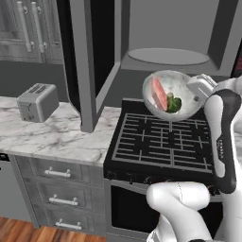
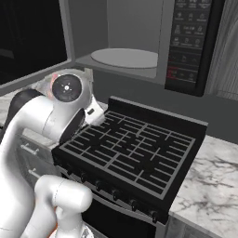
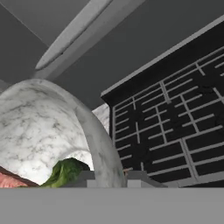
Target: Place the bowl containing the steak and broccoli in the microwave. Close the microwave door and press the start button to microwave the meal.
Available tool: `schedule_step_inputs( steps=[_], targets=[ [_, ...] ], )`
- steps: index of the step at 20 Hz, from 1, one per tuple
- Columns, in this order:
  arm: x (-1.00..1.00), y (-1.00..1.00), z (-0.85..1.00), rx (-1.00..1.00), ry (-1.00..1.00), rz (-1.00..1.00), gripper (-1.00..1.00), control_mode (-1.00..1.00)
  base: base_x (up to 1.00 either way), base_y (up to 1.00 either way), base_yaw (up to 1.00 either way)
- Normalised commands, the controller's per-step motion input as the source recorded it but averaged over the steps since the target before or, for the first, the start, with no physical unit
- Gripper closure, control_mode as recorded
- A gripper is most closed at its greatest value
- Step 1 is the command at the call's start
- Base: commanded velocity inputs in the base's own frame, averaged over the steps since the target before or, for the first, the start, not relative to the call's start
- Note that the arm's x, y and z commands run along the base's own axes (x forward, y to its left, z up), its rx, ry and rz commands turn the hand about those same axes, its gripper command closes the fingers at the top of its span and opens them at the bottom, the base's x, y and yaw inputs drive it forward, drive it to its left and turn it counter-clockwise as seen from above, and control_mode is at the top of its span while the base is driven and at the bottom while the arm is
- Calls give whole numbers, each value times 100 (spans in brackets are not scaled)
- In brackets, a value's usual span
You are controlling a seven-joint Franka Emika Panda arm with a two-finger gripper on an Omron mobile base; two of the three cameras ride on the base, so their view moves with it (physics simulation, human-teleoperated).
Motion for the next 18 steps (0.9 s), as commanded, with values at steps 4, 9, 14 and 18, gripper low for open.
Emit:
schedule_step_inputs(
  steps=[4, 9, 14, 18],
  targets=[
    [16, -1, 78, 0, -2, -39, 100, -100, 0, 0, 0],
    [27, -2, 65, 0, 0, -37, 100, -100, 0, 0, 0],
    [40, -8, 42, 7, 0, -32, 100, -100, 0, 0, 0],
    [53, -23, 20, 16, 1, -24, 100, -100, 0, 0, 0]
  ],
)
